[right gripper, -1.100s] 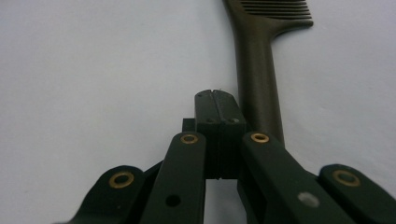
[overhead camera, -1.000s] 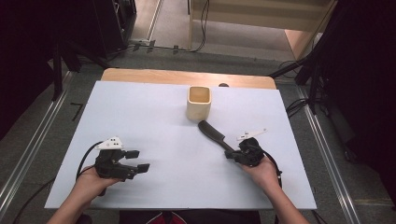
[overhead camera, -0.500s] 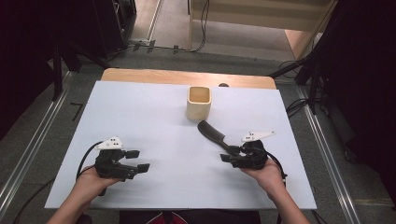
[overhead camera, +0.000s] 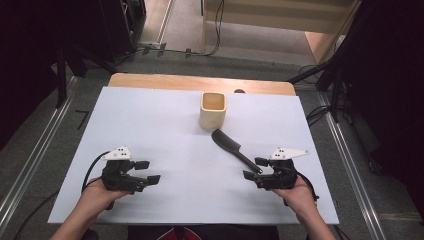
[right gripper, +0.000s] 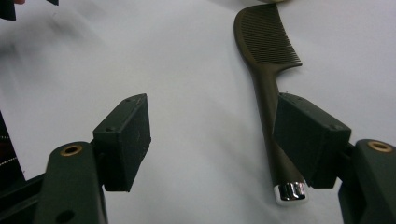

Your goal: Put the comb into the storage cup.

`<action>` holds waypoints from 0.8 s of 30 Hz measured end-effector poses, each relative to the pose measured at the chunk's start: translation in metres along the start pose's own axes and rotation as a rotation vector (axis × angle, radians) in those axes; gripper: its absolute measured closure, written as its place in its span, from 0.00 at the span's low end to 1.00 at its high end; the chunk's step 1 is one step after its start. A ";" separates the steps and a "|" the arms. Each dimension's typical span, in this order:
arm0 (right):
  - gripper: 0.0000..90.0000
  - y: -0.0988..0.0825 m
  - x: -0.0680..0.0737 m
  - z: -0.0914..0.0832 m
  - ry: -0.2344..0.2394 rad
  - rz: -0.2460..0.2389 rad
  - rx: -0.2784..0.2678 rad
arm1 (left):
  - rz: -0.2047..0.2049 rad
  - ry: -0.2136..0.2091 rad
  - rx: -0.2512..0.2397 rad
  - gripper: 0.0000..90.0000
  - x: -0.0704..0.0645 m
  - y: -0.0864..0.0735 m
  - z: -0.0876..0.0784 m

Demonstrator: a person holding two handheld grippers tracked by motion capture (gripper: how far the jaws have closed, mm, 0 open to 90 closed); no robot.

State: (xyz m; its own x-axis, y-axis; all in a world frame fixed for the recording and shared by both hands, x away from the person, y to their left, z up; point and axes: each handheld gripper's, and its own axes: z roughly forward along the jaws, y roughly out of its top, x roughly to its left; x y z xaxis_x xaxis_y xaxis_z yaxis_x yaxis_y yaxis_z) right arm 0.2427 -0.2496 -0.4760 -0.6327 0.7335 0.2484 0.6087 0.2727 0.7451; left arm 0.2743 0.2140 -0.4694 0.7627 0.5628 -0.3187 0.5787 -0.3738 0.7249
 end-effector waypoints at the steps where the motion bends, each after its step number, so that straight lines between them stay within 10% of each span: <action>1: 0.29 -0.001 0.000 -0.001 0.001 -0.004 -0.002 | 0.001 0.002 -0.001 0.28 0.000 0.000 0.000; 24: 0.28 -0.011 -0.002 -0.013 0.001 0.006 -0.023 | 0.000 -0.002 -0.005 0.28 0.000 0.000 0.000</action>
State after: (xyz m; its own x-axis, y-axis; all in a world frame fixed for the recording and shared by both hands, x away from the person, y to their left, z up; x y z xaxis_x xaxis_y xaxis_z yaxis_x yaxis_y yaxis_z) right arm 0.2307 -0.2618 -0.4768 -0.6298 0.7343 0.2534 0.6011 0.2541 0.7577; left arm 0.2741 0.2136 -0.4694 0.7635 0.5610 -0.3200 0.5772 -0.3705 0.7277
